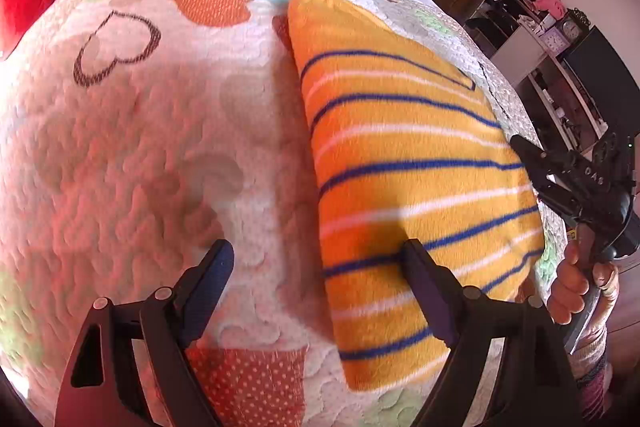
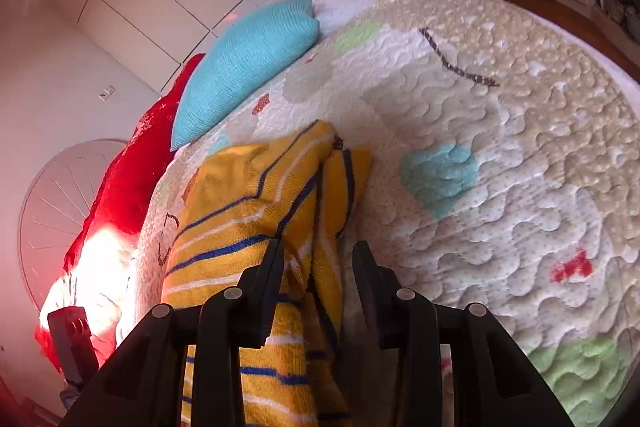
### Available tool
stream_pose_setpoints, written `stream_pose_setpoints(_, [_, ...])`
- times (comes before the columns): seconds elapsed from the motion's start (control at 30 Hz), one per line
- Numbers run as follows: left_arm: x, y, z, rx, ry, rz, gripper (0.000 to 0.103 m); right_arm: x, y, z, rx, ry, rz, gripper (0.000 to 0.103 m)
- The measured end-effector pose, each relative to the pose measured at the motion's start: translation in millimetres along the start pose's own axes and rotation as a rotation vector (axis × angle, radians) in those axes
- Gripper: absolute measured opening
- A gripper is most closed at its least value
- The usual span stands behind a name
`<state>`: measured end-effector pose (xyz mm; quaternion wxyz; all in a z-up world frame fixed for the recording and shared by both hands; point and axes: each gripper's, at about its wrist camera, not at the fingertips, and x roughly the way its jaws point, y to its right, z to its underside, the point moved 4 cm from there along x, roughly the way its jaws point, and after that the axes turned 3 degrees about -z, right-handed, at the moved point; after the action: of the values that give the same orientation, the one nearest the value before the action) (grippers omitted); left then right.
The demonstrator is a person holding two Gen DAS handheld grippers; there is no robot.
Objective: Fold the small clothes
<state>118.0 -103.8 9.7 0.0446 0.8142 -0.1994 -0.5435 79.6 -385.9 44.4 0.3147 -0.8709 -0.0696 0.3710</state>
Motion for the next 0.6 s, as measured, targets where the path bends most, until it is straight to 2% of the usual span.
stream_pose_setpoints(0.07, [-4.3, -7.2, 16.3, -0.023, 0.009, 0.025, 0.085, -19.9, -15.9, 0.2, -0.056, 0.028, -0.014, 0.04])
stream_pose_setpoints(0.17, [-16.7, -15.0, 33.2, -0.05, 0.033, 0.018, 0.085, -34.5, -40.5, 10.8, -0.118, 0.028, -0.063, 0.039])
stream_pose_setpoints(0.23, [-28.9, -17.5, 41.3, -0.064, 0.053, 0.005, 0.085, -21.3, -48.9, 24.4, -0.116, -0.025, -0.1, 0.039])
stream_pose_setpoints(0.3, [-49.6, -16.1, 51.0, -0.056, 0.099, -0.019, 0.085, -5.1, -40.3, 47.1, -0.07, -0.085, -0.098, 0.039])
stream_pose_setpoints(0.37, [-77.3, -9.9, 60.1, -0.035, 0.165, -0.036, 0.085, 5.9, -25.7, 76.3, 0.005, -0.148, -0.126, 0.039])
stream_pose_setpoints(0.43, [-105.4, -4.9, 71.2, -0.006, 0.245, -0.08, 0.086, 0.6, -17.1, 102.3, 0.059, -0.145, -0.173, 0.039])
stream_pose_setpoints(0.5, [-134.0, -0.7, 84.2, 0.023, 0.347, -0.166, 0.092, -16.2, -16.5, 119.7, 0.068, -0.12, -0.188, 0.039])
stream_pose_setpoints(0.6, [-173.2, 4.6, 100.6, 0.047, 0.519, -0.297, 0.103, -38.3, -19.5, 145.1, 0.061, -0.132, -0.179, 0.043])
